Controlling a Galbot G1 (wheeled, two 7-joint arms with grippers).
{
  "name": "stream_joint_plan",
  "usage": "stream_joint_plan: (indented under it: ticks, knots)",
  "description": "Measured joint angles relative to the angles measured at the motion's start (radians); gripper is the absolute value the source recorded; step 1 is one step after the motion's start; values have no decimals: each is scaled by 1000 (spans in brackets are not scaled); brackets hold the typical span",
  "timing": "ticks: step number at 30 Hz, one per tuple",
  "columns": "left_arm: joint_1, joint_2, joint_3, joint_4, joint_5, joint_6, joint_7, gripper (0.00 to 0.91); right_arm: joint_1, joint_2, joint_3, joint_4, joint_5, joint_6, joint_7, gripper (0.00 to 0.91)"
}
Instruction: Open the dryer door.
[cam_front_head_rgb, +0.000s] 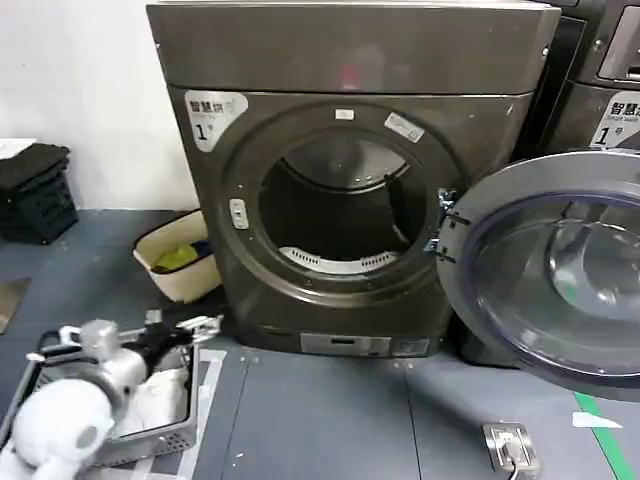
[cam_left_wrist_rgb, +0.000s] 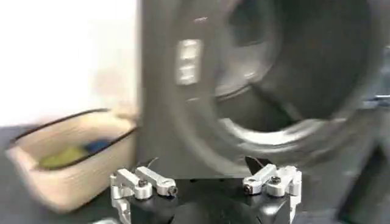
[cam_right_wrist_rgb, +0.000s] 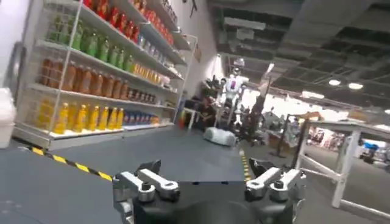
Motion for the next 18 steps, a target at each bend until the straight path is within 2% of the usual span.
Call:
stream_joint_plan:
  ticks: [3,13,18]
  knots:
    - [9,3,-58,17,-87,50,-91,907,-3,0,0,6,17,-10,-9,907]
    - [10,33,-152,80,-385,50,-438,907,-7,6,-6,22,28,-3,-18,907]
    - [21,59,-159,109,-497,50,-524,907,-7,10,-7,25,29,3,-22,907]
